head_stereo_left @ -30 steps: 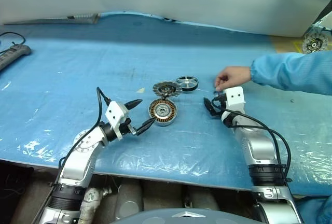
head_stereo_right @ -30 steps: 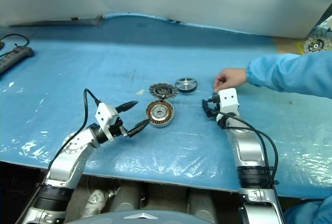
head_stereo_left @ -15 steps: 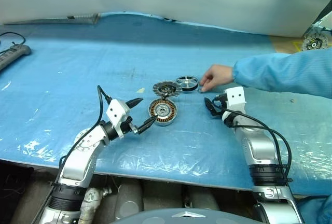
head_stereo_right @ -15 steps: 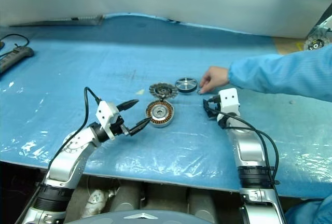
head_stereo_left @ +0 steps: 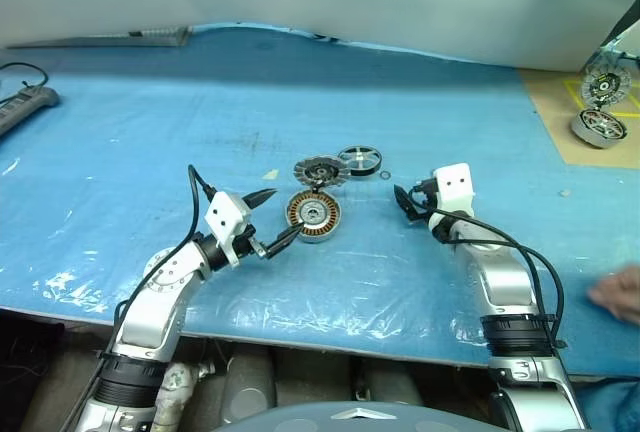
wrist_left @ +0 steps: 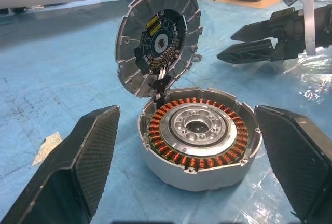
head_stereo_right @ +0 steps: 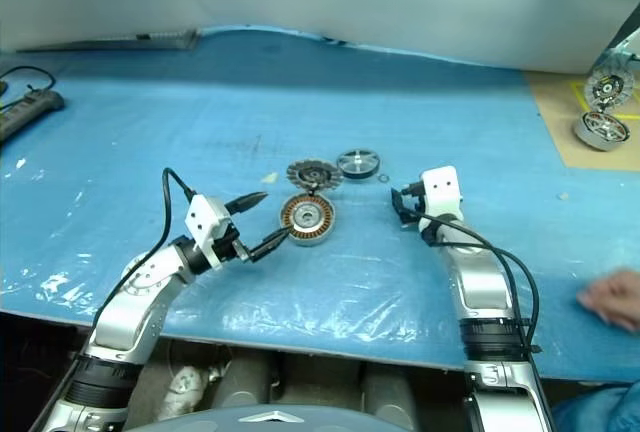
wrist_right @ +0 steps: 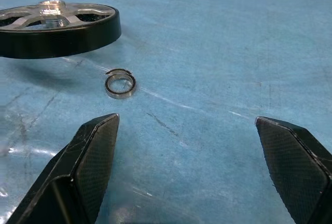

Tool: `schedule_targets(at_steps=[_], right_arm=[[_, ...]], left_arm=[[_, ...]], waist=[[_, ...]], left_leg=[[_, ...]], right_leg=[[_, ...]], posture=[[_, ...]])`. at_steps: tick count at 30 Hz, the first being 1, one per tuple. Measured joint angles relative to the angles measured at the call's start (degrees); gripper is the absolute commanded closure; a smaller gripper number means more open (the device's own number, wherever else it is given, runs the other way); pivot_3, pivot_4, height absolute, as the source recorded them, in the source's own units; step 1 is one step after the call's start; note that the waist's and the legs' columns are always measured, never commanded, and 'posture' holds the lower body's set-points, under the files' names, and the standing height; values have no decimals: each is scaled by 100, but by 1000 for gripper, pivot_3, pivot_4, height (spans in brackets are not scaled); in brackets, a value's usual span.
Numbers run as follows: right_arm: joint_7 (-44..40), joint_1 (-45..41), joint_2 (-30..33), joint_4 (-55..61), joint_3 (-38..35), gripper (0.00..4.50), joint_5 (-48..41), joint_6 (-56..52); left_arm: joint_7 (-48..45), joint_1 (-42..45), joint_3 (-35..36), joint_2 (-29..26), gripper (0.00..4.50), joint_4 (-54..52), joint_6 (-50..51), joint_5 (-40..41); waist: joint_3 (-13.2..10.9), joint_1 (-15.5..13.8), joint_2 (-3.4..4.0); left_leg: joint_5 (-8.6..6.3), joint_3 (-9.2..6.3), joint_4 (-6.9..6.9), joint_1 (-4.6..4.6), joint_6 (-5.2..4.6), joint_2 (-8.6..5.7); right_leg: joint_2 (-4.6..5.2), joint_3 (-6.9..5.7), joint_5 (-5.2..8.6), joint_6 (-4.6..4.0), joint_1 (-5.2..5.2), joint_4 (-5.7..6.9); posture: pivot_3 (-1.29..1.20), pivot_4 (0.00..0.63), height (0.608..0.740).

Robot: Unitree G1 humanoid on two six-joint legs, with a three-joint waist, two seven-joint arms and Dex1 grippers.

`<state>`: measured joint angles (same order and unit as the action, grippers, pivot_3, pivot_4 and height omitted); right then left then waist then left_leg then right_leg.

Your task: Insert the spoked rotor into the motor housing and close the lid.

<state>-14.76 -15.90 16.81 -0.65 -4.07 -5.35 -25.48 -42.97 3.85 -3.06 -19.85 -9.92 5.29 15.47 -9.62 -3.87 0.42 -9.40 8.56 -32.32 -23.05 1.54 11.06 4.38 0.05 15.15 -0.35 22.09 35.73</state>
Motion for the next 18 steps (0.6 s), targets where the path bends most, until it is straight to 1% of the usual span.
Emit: schedule_targets(at_steps=[5, 7, 12, 18], right_arm=[[-204, -279, -15, 60, 124, 0, -28, -14], [-253, -429, -56, -87, 164, 0, -33, -11], [-298, -828, -108, -894, 261, 0, 11, 190], [-428, -987, -152, -1574, 393, 0, 91, 551]], left_arm=[[3, -12, -69, 3, 51, 0, -8, -3], [3, -14, -78, 2, 51, 1, -11, -3], [19, -28, -90, 0, 51, 1, -26, -3], [82, -64, -90, -6, 51, 1, -35, -3]], waist=[[0, -2, 0], [0, -1, 0], [0, 0, 1], [0, 0, 1]], left_leg=[[0, 0, -2, -1, 0, 0], [0, 0, -3, -1, 0, 0], [0, 0, -6, -2, 0, 1], [0, 0, -6, -5, 0, 1]], right_leg=[[0, 0, 0, 0, 0, 1], [0, 0, 0, 0, 0, 2], [0, 0, 0, -1, 0, 4], [0, -2, 0, -2, 0, 3]], posture=[[0, 150, 740], [0, 150, 740], [0, 150, 740], [0, 150, 740]])
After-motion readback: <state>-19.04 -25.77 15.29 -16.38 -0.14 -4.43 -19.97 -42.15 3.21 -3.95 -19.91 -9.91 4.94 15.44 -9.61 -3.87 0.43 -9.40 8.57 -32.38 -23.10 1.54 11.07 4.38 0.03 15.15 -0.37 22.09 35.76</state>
